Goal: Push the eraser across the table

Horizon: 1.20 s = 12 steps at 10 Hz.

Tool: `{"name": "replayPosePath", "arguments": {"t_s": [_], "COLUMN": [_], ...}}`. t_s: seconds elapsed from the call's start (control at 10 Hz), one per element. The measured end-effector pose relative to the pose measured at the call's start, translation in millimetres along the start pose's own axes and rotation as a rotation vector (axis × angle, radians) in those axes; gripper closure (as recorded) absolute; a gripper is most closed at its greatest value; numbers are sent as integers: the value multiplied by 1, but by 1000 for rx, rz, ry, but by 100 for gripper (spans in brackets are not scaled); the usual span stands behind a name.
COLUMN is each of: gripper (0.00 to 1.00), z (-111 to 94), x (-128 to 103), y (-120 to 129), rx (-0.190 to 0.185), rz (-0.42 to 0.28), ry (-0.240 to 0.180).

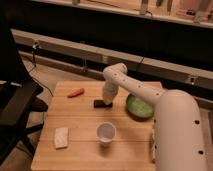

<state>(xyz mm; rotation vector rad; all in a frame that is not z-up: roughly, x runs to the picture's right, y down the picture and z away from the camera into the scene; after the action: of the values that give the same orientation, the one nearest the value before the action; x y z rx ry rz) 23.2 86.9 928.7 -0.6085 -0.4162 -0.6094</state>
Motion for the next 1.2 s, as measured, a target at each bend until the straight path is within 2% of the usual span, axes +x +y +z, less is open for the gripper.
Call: {"name": "replayPosePath", "arguments": {"t_s": [1.2], "gripper": [100], "z": [1], "x": [-3], "y": [-5], "rx": [0], "rz": [-15], "ry": [-5]}}
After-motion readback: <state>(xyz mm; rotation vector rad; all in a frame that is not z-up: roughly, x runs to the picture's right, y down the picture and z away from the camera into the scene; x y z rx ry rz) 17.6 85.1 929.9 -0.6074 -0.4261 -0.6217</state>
